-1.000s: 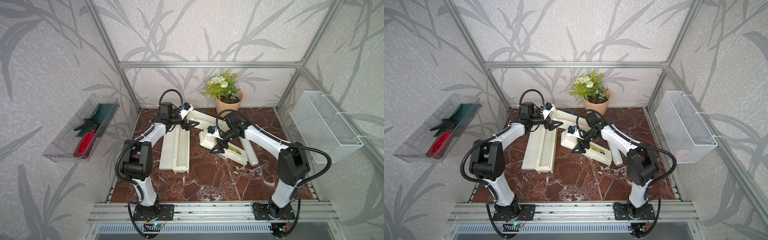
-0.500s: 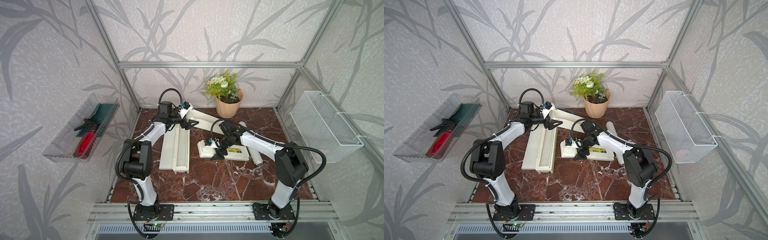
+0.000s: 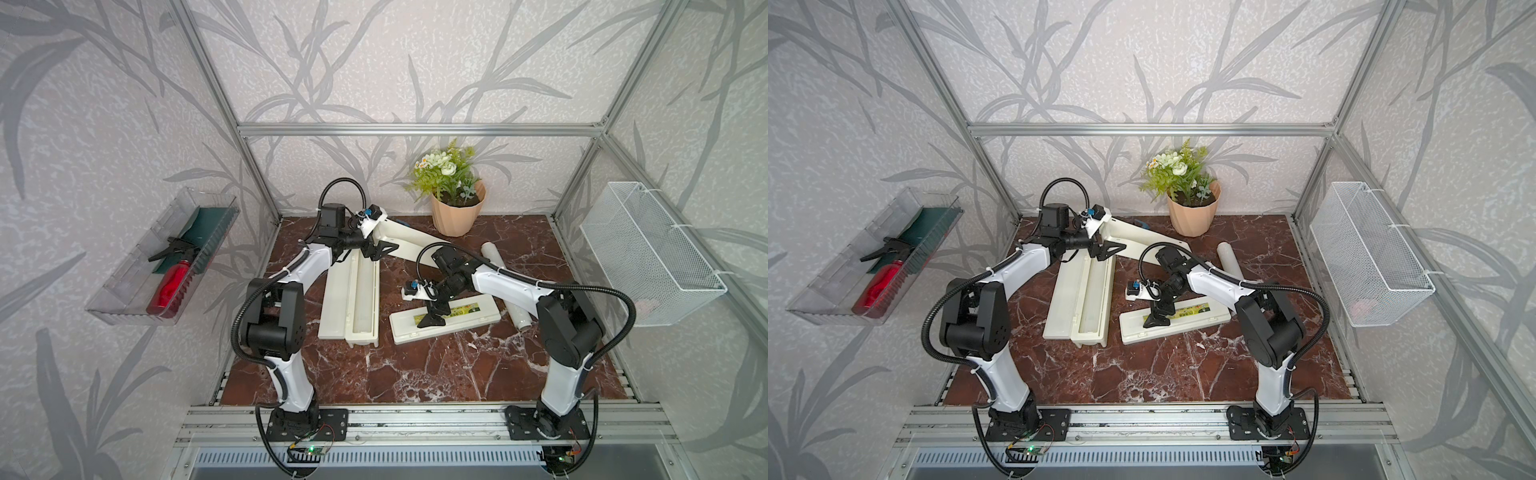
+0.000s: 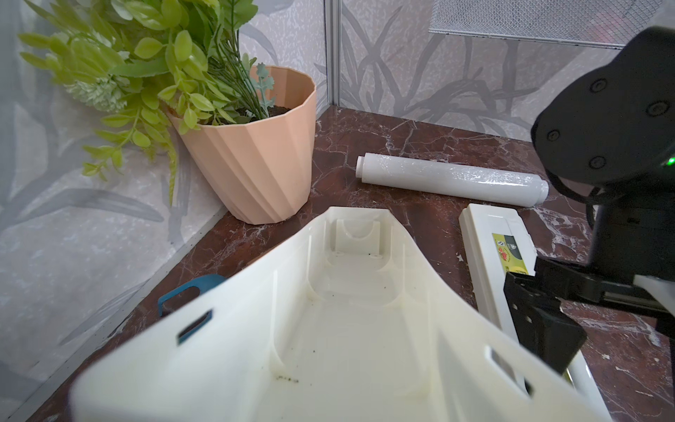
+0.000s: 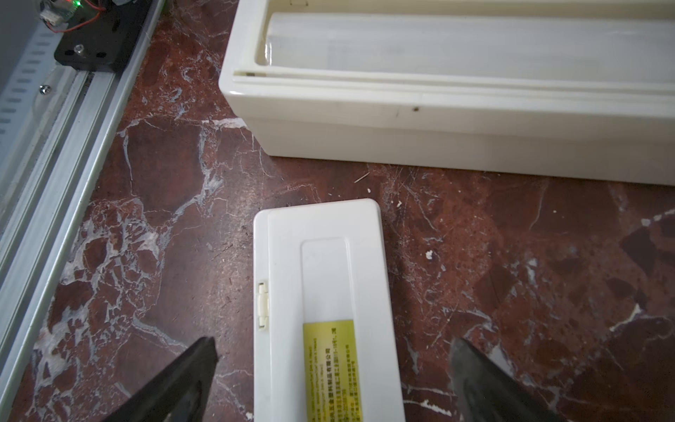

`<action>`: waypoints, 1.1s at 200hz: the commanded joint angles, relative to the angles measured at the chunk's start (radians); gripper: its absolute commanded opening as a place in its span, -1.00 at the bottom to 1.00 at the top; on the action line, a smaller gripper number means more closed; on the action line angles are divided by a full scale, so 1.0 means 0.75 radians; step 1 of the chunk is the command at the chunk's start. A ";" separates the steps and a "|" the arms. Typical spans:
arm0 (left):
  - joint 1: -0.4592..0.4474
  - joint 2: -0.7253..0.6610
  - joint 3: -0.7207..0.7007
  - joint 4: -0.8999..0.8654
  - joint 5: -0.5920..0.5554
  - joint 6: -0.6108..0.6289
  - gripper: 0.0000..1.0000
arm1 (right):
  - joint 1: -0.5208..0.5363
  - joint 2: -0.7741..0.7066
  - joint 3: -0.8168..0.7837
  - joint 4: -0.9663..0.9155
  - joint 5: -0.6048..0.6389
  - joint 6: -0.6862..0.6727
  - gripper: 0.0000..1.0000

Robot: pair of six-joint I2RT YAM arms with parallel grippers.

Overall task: Put plastic wrap rolls into dispensers
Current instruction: Place the lid at the center of the board, then place the plastic wrap cutting box at the center of the board.

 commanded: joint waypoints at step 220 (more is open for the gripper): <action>-0.173 -0.107 -0.100 -0.247 -0.163 0.177 -1.00 | -0.320 -0.013 0.302 0.044 -0.271 0.139 -0.03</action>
